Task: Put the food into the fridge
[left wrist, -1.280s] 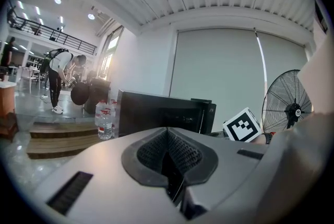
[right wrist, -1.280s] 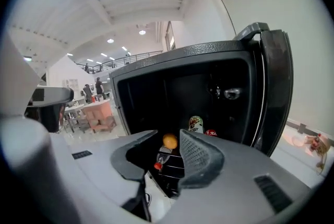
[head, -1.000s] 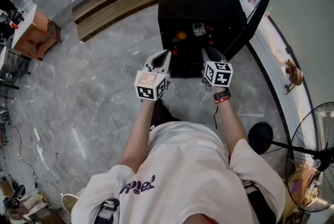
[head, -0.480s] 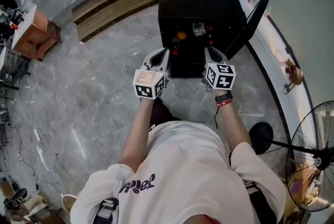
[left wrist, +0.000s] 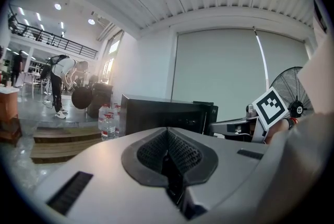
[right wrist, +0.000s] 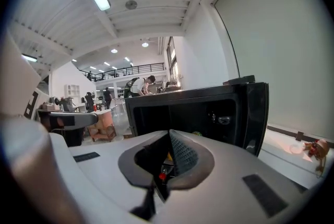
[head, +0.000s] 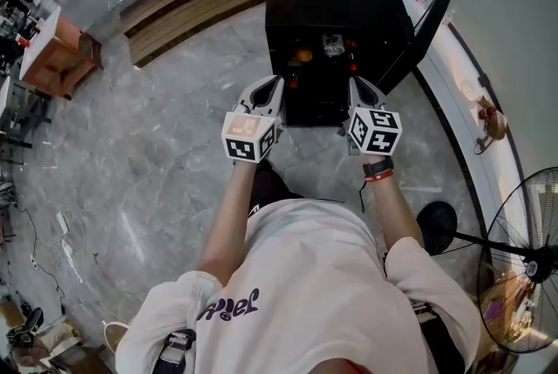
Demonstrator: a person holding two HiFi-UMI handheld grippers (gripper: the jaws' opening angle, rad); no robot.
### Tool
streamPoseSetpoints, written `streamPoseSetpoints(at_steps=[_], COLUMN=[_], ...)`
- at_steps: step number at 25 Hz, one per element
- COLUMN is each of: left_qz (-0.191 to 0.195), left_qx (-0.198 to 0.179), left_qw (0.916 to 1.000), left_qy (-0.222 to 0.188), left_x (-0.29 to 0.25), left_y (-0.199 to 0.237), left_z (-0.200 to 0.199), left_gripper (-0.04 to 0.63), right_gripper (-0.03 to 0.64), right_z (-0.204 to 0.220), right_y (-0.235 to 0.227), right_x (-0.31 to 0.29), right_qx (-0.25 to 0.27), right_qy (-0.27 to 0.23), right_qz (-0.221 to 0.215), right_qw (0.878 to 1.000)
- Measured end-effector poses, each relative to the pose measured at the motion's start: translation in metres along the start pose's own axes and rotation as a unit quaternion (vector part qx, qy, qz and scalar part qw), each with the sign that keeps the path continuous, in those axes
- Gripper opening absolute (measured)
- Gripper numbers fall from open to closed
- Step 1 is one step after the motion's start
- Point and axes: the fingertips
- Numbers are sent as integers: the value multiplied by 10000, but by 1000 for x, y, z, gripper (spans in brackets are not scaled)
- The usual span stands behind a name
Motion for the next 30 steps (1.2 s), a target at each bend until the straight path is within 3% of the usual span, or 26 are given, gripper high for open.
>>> streamPoseSetpoints(at_steps=[24,30], left_qz=[22,27], left_qx=[-102,-92], left_qw=[9998,9998], left_qy=[-184,-181], left_x=[10,15], left_y=[-2,-3], left_z=[-13,-11], left_gripper=[17,18], right_gripper=[12,12], right_z=[-35,-26], right_y=[11,15], right_x=[24,26], right_qx=[454,373], right_qy=[-760,-657], right_qz=[209,187], right_qw=[9959,9970])
Point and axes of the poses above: the fingertips, and each gripper's own axes: x backward along the fingers, y to its left, z out of its underside, and after that the axes turned 3 degrees about -y, right-handed
